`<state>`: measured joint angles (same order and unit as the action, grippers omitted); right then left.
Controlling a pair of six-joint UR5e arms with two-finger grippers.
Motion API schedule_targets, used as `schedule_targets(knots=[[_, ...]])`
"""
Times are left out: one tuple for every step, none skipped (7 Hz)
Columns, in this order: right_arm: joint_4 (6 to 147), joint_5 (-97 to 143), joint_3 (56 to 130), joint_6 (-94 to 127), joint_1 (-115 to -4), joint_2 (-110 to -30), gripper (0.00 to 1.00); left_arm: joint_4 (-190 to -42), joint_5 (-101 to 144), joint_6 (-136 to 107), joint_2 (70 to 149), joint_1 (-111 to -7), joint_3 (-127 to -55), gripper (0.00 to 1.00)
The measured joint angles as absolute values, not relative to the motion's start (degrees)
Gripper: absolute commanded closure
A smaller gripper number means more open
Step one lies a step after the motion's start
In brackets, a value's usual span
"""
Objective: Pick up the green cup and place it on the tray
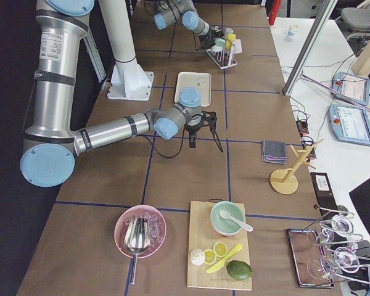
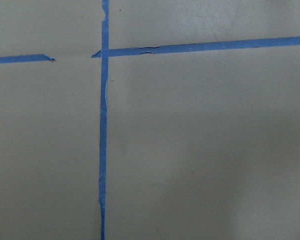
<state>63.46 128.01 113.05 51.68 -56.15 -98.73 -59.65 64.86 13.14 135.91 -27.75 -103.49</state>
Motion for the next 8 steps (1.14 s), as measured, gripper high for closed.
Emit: schedule_targets(knots=[[63.46,128.02,113.06,51.68,-56.22,-98.76,0.00,-69.64,68.58,6.84,134.39,-27.82,-103.43,0.71],[63.46,128.01,113.12,51.68,-56.31,-98.78,0.00,-81.61,71.85,-0.33,132.08,-27.77,-103.21,0.68],[63.46,128.04,113.16,51.68,-56.37,-98.79,0.00,-94.38,73.64,-6.97,129.19,-27.57,-102.74,0.65],[63.46,128.05,113.17,51.68,-56.40,-98.79,0.00,-107.29,74.40,-12.73,126.70,-27.25,-101.43,0.63],[63.46,128.05,113.15,51.68,-56.42,-98.79,0.00,-119.32,74.68,-17.45,125.29,-26.81,-99.26,0.54],[63.46,128.04,113.10,51.68,-56.42,-98.79,0.00,-127.85,74.63,-21.14,124.85,-25.77,-97.26,0.48],[63.46,128.00,113.02,51.68,-56.43,-98.77,0.00,-135.27,74.26,-24.17,124.78,-24.17,-94.92,0.45],[63.46,127.98,112.92,51.68,-56.43,-98.74,0.00,-144.28,73.14,-26.10,124.77,-22.81,-91.21,0.45]])
